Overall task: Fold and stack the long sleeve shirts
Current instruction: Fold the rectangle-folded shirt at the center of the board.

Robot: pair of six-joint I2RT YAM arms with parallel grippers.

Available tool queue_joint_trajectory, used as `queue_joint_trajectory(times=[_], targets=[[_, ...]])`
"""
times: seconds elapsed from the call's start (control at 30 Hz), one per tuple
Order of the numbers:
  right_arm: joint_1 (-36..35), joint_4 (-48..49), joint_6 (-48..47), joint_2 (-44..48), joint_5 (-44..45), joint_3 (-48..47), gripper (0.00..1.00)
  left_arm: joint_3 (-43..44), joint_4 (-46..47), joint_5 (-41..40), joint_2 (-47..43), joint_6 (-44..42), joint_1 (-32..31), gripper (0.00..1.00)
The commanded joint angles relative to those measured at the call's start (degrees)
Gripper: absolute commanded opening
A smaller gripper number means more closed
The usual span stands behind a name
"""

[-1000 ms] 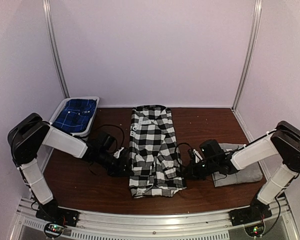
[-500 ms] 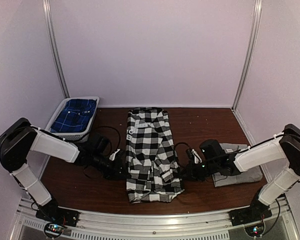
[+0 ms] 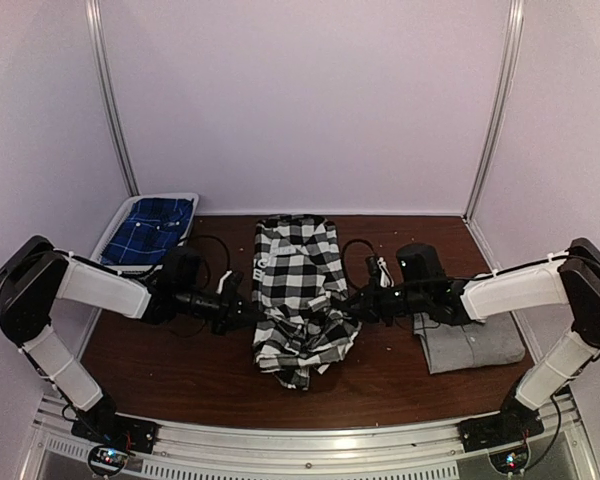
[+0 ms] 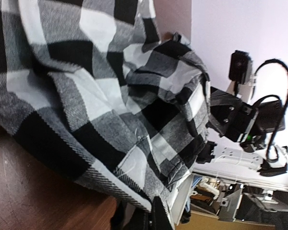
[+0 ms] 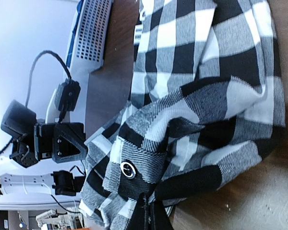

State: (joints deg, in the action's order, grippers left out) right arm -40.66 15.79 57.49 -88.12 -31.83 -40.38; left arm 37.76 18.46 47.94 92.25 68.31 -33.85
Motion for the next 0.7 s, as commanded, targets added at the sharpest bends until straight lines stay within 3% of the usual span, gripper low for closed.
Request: queue_joint_trajectory(times=[0.0, 0.23, 0.43, 0.67], targets=[[3.23, 7.33, 3.58, -4.51, -0.27, -4.2, 0.0, 1.09, 15.44, 2.9, 2.1, 11.16, 4.03, 0.0], [8.43, 14.86, 7.24, -15.98, -1.6, -11.36, 0.0, 7.63, 24.73, 2.24, 13.55, 18.07, 8.82, 0.0], [11.02, 15.24, 7.72, -22.99, -1.08, -15.84, 0.0, 9.92, 32.1, -0.49, 22.5, 22.89, 10.64, 0.0], [12.68, 13.88, 5.74, -25.28, -0.17, -16.64, 0.0, 10.2, 29.09, -2.7, 24.78, 20.18, 10.73, 0.0]])
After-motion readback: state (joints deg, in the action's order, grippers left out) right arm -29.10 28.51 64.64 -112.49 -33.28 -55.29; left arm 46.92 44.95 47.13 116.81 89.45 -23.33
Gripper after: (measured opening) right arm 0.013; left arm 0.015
